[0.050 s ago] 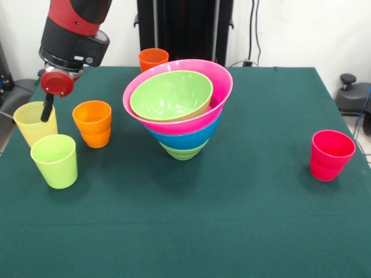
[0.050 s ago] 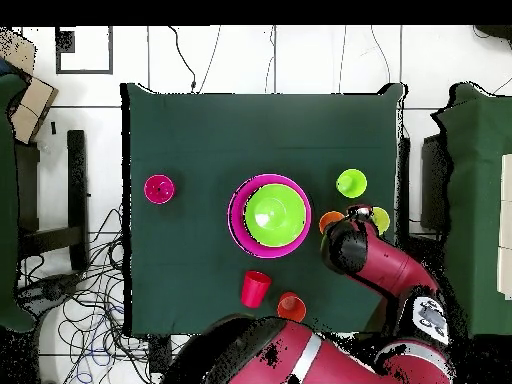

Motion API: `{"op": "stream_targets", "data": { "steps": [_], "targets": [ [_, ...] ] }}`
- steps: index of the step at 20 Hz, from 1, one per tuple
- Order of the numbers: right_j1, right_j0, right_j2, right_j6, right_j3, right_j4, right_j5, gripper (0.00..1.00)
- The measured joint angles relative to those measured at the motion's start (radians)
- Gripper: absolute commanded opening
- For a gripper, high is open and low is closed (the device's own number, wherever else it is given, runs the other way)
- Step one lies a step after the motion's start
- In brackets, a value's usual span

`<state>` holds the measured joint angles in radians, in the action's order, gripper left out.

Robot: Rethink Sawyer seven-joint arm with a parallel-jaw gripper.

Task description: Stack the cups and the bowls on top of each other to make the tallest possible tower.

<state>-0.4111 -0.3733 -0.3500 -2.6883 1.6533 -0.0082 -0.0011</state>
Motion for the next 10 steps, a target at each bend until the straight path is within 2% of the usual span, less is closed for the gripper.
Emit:
{"op": "stream_targets", "data": {
  "steps": [10],
  "targets": [
    [0.016,-0.010,0.002,0.000,0.000,-0.021,-0.050,1.00]
  ]
}}
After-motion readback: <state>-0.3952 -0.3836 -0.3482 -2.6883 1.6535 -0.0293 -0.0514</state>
